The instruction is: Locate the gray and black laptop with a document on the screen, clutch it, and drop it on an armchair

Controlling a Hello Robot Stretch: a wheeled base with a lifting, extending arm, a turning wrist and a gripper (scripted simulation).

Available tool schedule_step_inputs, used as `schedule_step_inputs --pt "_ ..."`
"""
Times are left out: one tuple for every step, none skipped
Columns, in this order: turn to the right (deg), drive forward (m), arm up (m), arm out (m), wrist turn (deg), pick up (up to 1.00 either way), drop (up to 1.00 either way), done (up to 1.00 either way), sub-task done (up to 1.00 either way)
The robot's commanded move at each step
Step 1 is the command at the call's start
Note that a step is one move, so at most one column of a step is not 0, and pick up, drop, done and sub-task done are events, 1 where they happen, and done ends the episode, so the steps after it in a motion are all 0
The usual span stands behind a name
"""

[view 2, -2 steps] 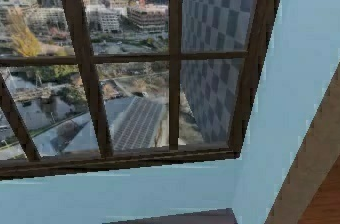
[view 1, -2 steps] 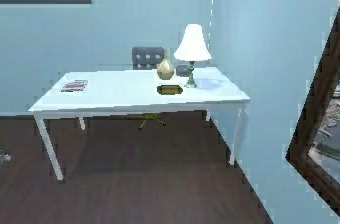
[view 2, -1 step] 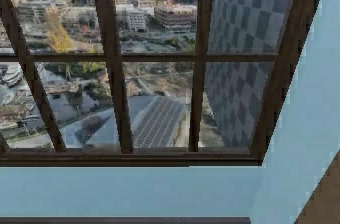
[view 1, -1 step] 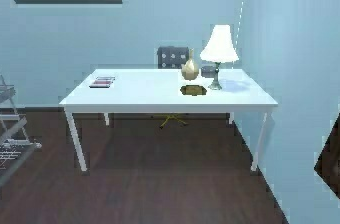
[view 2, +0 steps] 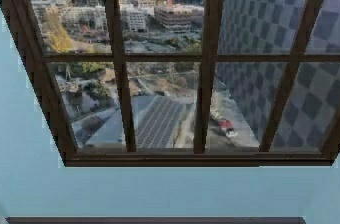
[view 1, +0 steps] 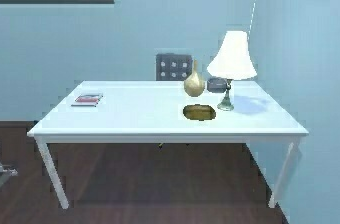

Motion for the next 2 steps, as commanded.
schedule_step_inputs --pt "-21.0 0.0 0.0 0.0 0.0 0.0 0.0 0.0 0.0" --pt "0.0 0.5 0.0 0.0 0.0 0.0 0.0 0.0 0.0"
